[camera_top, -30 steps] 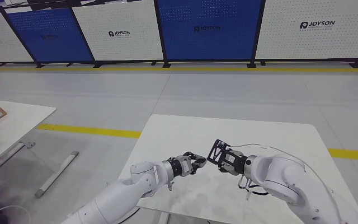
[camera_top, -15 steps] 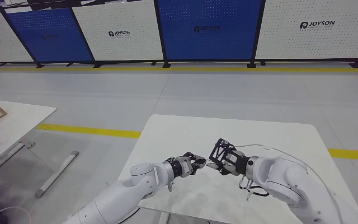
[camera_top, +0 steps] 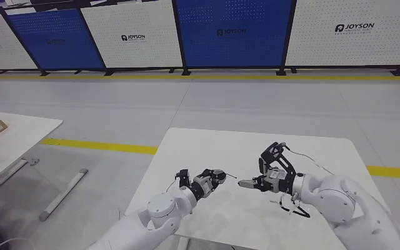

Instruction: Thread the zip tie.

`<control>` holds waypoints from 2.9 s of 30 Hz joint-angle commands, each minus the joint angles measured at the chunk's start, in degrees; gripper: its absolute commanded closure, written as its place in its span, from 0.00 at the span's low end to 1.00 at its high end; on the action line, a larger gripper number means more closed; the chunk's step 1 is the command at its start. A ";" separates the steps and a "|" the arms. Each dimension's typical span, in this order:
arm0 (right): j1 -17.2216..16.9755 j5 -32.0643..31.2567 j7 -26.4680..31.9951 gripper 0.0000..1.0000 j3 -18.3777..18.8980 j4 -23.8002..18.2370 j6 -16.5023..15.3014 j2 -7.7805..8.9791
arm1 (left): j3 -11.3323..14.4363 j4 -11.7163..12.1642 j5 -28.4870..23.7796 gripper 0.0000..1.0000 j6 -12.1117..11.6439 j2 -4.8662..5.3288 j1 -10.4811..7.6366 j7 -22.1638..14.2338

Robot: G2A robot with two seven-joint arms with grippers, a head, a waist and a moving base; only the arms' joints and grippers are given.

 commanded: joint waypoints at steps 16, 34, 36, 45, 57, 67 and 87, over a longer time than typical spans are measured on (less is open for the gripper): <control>-0.66 1.51 -0.50 0.00 -0.05 0.25 -0.74 -0.08 | 0.08 0.03 5.30 1.00 -2.16 -0.20 0.47 2.05; 4.20 37.41 13.48 0.00 -2.58 18.12 -1.27 -5.00 | 3.11 -3.35 27.74 1.00 -6.79 -2.23 4.42 14.20; 4.20 37.41 13.48 0.00 -2.58 18.12 -1.27 -5.00 | 3.11 -3.35 27.74 1.00 -6.79 -2.23 4.42 14.20; 3.40 39.46 13.91 0.00 -2.66 18.63 -1.27 -5.26 | 2.70 -3.24 27.02 1.00 -7.23 -2.58 4.58 13.22; 6.33 41.81 14.72 0.00 -6.52 24.75 -1.27 -8.84 | 3.16 -4.29 31.17 1.00 -6.50 -3.71 4.82 13.88; 3.51 43.82 15.22 0.00 -3.50 24.04 -1.27 -8.40 | 1.56 -3.75 27.96 1.00 -6.24 -4.33 5.03 12.36; 3.59 44.59 17.69 0.84 -2.35 26.32 -1.27 -10.04 | -0.40 -3.84 31.38 1.00 -5.11 -5.89 7.30 9.32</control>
